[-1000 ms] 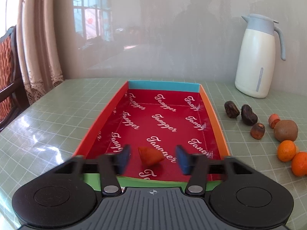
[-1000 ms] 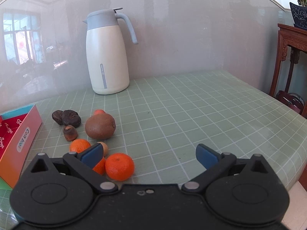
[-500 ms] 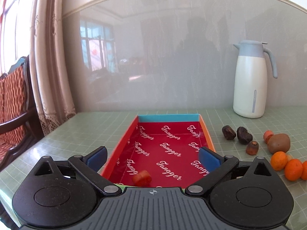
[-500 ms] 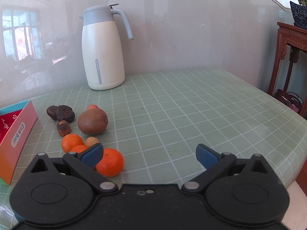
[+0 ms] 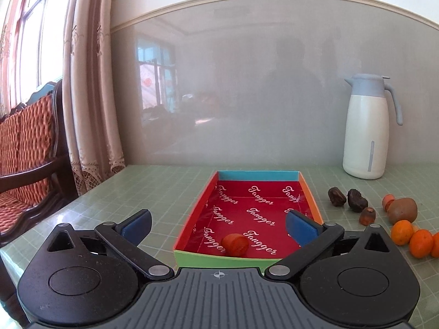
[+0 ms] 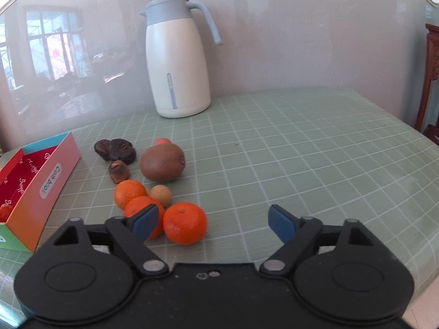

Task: Organize fruits
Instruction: 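Withdraw the left gripper from the box while the right gripper grasps a tangerine, then carry the tangerine with the right gripper into the box and open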

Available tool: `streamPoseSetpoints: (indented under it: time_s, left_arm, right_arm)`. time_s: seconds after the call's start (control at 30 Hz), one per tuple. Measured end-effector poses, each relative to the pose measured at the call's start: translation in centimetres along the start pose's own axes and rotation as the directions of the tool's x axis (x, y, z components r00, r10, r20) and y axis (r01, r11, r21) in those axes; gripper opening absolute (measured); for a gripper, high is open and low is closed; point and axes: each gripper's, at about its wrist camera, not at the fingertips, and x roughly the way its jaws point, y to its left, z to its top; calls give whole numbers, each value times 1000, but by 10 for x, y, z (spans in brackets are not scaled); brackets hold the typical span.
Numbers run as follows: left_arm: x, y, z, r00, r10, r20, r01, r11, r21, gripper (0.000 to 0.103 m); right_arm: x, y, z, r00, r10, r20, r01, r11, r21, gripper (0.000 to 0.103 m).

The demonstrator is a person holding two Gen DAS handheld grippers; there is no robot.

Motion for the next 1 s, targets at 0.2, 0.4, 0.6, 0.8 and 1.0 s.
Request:
streamPoseSetpoints:
  time_s: [0.2, 0.4, 0.6, 0.8, 1.0]
  left_arm:
    - [2, 9, -1, 1000, 5, -5, -5, 1000, -26, 103]
    - [3, 15, -3, 1000, 15, -13, -16, 999, -38, 103]
    - [5, 20, -5, 999, 25, -26, -26, 998, -49, 103]
    - [6, 18, -5, 999, 29, -26, -30, 999, -41, 103]
    - [5, 13, -6, 999, 28, -17, -28, 999, -24, 103]
  right_arm:
    - [10, -1, 2, 1000, 13, -18, -12, 999, 35, 72]
    - [19, -7, 1, 997, 63, -51, -56, 992, 117, 65]
    - [17, -2, 0, 995, 96, -37, -91, 989, 117, 49]
    - [23, -16, 1, 982, 179, -53, -161, 958, 238, 39]
    - [23, -14, 2, 976, 209, -56, -190, 952, 240, 37]
